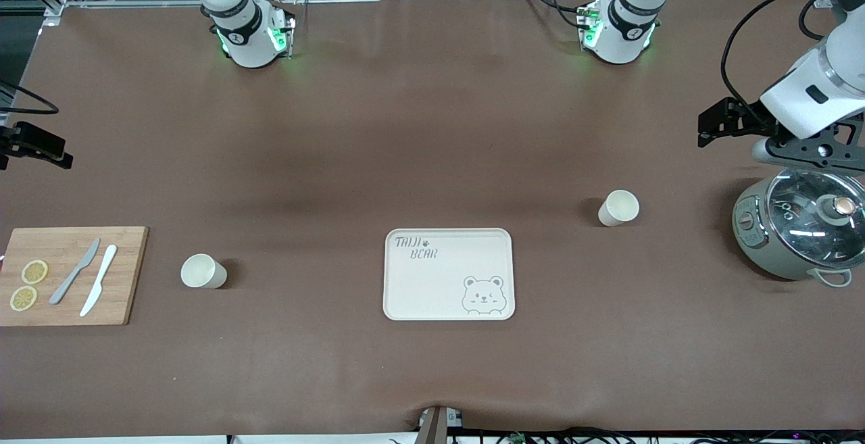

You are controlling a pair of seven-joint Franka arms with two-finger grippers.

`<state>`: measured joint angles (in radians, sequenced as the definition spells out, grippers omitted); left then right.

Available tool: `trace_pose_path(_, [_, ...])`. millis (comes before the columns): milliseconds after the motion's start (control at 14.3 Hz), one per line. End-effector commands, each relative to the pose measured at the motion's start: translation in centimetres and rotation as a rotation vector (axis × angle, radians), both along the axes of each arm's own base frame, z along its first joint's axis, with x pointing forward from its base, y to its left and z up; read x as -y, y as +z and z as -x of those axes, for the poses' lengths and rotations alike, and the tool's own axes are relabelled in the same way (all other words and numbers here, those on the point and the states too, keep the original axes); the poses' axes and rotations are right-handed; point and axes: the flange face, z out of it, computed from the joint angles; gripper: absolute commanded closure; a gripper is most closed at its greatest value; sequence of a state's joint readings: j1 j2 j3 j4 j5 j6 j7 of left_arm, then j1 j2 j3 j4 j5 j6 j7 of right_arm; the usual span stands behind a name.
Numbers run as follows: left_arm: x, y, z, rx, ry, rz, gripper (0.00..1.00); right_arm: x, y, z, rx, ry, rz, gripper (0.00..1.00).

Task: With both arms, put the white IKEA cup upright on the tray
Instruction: 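Move the left gripper down over the white paper cup beside the pot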

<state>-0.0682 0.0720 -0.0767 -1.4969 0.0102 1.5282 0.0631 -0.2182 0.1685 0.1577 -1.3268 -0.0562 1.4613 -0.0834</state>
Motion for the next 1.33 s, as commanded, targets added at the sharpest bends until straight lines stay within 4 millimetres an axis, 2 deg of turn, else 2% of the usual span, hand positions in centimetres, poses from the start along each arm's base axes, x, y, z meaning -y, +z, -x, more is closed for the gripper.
trace_pose_path(0, [-0.3,0.3,-0.1,0.006,-0.012,-0.036,0.0,0.0,0.1,0.1,0.004,-0.014,0.005,0.0])
trace_pose_path(209, [0.4,-0.3,-0.1,-0.005,-0.023,-0.042,0.0,0.0,0.1,0.1,0.006,-0.015,0.0,0.0])
trace_pose_path(349, [0.5,-3.4,-0.6,-0.022,-0.025,-0.036,0.0,-0.1,0.1,0.0,0.006,-0.014,0.0,0.0])
trace_pose_path(488, [0.4,-7.5,-0.6,-0.014,-0.024,-0.029,0.0,-0.2,0.1,0.0,0.006,-0.012,0.0,0.0])
trace_pose_path(698, [-0.1,-12.8,0.1,-0.011,-0.022,-0.029,0.0,-0.4,0.1,-0.1,0.007,-0.007,0.0,0.0])
trace_pose_path(837, [-1.6,-15.3,0.6,-0.005,0.003,-0.028,0.0,-0.4,0.1,-0.1,0.007,-0.007,0.0,0.0])
trace_pose_path(1256, [-2.6,-22.1,2.4,0.04,0.011,-0.022,0.0,-0.1,-0.1,-0.1,0.005,-0.011,0.001,0.0])
